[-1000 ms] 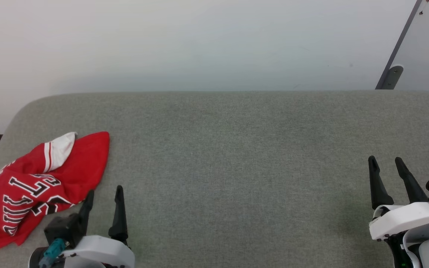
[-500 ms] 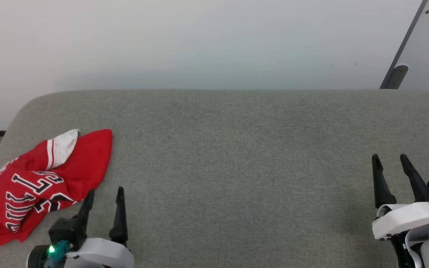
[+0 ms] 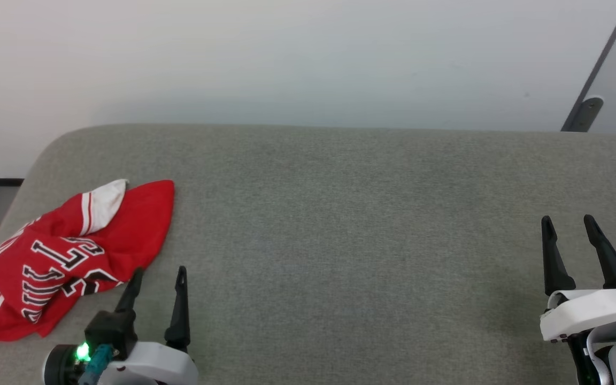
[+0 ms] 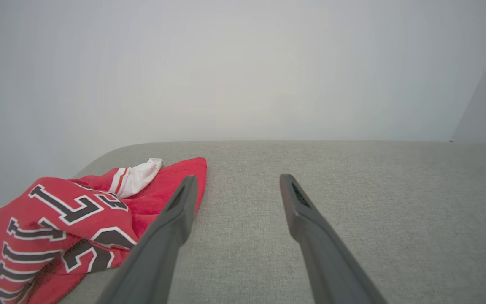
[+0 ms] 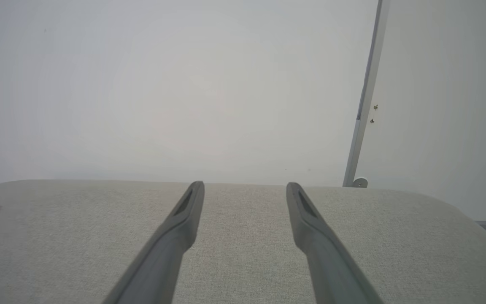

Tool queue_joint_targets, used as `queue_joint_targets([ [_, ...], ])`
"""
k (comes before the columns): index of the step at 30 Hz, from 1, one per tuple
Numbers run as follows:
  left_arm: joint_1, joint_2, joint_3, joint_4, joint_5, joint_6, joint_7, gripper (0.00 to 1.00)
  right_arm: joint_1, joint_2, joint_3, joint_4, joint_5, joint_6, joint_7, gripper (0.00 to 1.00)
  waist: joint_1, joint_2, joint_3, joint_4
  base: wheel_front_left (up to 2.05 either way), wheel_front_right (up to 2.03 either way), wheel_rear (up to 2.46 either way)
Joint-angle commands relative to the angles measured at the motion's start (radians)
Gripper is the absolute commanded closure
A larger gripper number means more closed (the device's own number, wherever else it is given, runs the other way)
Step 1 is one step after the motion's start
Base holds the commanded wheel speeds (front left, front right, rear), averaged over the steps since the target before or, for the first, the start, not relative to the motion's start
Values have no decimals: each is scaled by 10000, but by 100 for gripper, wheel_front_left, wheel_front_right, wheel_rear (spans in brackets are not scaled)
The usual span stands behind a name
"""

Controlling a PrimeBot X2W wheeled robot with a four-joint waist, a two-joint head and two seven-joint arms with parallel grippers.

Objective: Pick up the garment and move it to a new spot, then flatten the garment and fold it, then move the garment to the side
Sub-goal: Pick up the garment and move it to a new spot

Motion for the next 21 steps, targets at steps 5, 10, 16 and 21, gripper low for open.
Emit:
queue_joint_targets([
  [5,-192,-121,125,38,339,-13,-89,0,33,-48,192,-178,9,-10,-109,0,0,-1,73,407,0,0,0],
  [10,-208,-262,121,-21,367,96,-89,0,94,-167,498,-303,146,-10,-93,0,0,-1,162,1034,0,0,0],
  [16,-158,-373,165,-3,249,153,-89,0,100,-307,722,-352,263,-10,-90,0,0,-1,243,2139,0,0,0],
  [21,34,-428,274,-26,202,180,-89,0,173,-335,895,-355,328,-10,-89,0,0,-1,193,3146,0,0,0],
])
